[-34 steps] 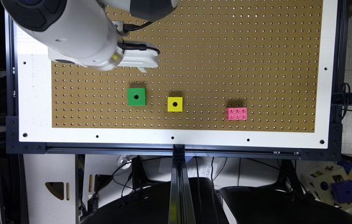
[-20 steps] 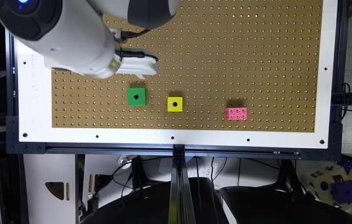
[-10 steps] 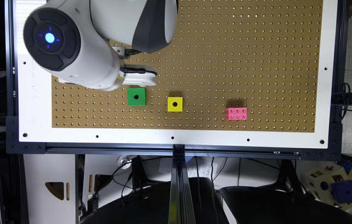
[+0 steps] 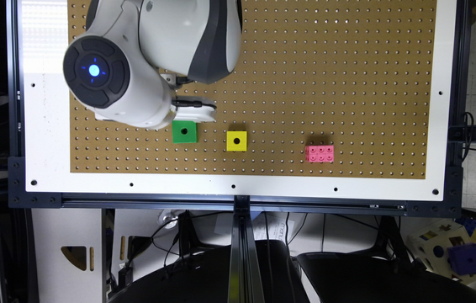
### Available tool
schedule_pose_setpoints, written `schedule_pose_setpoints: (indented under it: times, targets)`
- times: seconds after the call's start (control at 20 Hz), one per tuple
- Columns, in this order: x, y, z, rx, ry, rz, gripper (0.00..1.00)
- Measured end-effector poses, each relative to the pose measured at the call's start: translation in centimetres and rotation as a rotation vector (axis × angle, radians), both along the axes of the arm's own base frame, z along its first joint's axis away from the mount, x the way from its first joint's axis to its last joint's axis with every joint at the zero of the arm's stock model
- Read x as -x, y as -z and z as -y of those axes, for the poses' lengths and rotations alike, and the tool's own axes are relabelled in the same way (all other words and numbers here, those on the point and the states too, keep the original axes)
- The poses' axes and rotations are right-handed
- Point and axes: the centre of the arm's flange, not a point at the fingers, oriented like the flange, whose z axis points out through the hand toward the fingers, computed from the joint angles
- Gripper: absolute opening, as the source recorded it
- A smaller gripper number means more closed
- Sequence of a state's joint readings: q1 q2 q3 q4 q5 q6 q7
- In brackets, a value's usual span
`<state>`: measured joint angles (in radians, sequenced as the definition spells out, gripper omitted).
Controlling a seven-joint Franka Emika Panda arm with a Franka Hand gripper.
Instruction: Pick up green block.
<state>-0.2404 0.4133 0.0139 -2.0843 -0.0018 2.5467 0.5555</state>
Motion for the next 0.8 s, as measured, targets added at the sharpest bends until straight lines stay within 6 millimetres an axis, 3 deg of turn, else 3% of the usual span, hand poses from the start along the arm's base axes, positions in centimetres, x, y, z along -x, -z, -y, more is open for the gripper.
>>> schedule_pose_setpoints:
  times: [0.3,0.5,0.6,0.8]
  targets:
    - [-1.2,0.6,-0.2,-0.003,-0.006,0.006,1.00]
    - [-1.3,4.4,-0.2,-0.007,-0.005,-0.004,1.00]
    - [-1.8,5.4,-0.1,-0.008,-0.005,-0.006,1.00]
    - [-2.3,5.2,0.0,-0.007,-0.005,-0.002,1.00]
